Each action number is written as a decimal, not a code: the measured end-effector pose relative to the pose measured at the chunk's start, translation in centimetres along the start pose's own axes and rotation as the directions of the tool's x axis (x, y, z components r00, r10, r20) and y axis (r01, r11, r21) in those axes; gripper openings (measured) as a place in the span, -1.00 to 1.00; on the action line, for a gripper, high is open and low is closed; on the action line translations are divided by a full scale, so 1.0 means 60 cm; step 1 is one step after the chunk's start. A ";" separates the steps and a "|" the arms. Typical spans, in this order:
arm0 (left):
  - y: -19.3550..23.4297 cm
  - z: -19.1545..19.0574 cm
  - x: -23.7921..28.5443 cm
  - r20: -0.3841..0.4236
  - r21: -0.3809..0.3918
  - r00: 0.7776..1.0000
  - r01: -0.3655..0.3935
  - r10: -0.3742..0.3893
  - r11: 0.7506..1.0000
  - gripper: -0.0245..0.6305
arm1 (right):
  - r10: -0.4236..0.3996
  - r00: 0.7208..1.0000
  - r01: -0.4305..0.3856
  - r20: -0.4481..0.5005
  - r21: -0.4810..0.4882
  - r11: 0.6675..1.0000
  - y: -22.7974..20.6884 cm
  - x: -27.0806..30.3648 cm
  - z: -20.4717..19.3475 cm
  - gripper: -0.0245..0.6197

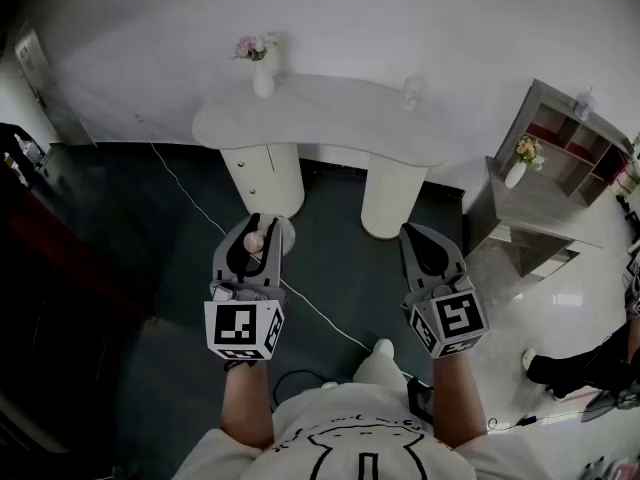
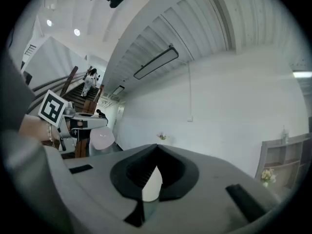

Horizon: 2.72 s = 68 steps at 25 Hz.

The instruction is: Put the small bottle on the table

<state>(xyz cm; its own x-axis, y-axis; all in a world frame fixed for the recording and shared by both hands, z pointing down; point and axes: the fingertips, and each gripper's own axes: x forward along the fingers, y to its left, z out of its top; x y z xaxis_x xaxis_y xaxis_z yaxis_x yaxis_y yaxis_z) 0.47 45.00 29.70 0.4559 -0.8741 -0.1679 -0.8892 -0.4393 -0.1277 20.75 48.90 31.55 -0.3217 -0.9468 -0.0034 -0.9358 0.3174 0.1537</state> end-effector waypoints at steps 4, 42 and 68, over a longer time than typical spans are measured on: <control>-0.003 -0.006 0.029 -0.006 0.003 1.000 -0.006 0.006 1.000 -0.59 | 0.010 1.000 -0.010 -0.001 0.003 1.000 -0.023 0.022 -0.006 -0.95; -0.048 -0.067 0.382 -0.085 0.034 0.971 -0.223 0.225 0.974 -0.59 | 0.261 0.965 -0.260 -0.024 0.036 0.965 -0.328 0.308 -0.078 -0.95; 0.336 -0.171 0.626 -0.075 0.011 0.978 -0.195 0.195 0.981 -0.59 | 0.228 0.974 -0.228 -0.005 0.021 0.973 -0.233 0.749 -0.063 -0.95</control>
<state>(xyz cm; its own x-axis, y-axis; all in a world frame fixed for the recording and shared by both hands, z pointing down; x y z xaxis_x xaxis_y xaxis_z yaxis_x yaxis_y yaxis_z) -0.74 1.20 30.84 0.2694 -0.9561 -0.1154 -0.9606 -0.2582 -0.1030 19.94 1.71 32.96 -0.5262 -0.8496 0.0370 -0.8404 0.5262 0.1301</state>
